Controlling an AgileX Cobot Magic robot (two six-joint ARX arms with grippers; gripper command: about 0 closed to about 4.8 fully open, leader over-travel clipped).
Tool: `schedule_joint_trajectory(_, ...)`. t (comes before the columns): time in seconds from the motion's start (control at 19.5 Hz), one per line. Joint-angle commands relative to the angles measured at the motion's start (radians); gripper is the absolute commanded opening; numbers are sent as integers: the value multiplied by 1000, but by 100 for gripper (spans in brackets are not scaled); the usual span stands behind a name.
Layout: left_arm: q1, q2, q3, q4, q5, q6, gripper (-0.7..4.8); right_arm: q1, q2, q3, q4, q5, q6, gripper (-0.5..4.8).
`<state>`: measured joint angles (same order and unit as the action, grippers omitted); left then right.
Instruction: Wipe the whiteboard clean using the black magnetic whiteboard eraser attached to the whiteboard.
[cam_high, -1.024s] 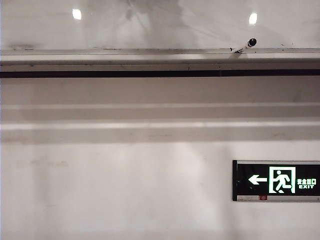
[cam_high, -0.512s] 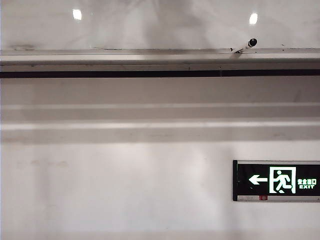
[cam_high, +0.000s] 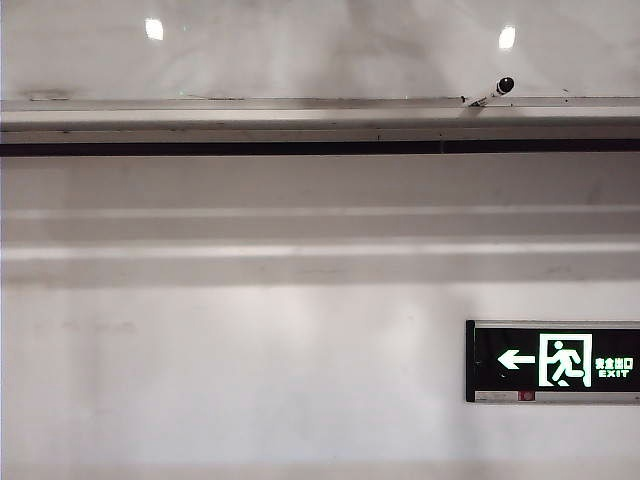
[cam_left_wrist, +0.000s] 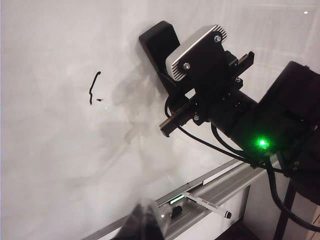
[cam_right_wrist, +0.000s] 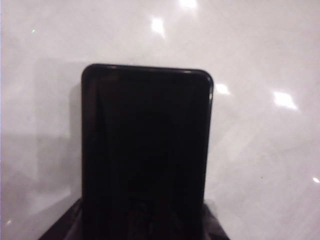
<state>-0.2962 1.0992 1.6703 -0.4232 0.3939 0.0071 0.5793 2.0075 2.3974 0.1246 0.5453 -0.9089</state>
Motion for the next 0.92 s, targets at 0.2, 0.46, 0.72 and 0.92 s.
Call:
schedule_joint_trajectory(0.2,-2,-3,4,12,11,0,-6,-21,-2,5,-191,-197,270,116)
schedule_joint_trajectory(0.46,-2,-3,4,12,11,0,-6,-20,-1,4,-303,-377,420,116)
schedule_joint_trajectory(0.72,-2,-3,4,12,11,0,-5,-11,15,4,-335,-455,448,116)
schedule_joint_trajectory(0.92,-2,-3,4,10,12,0,-6,24,44,4,-364,-451,421,116)
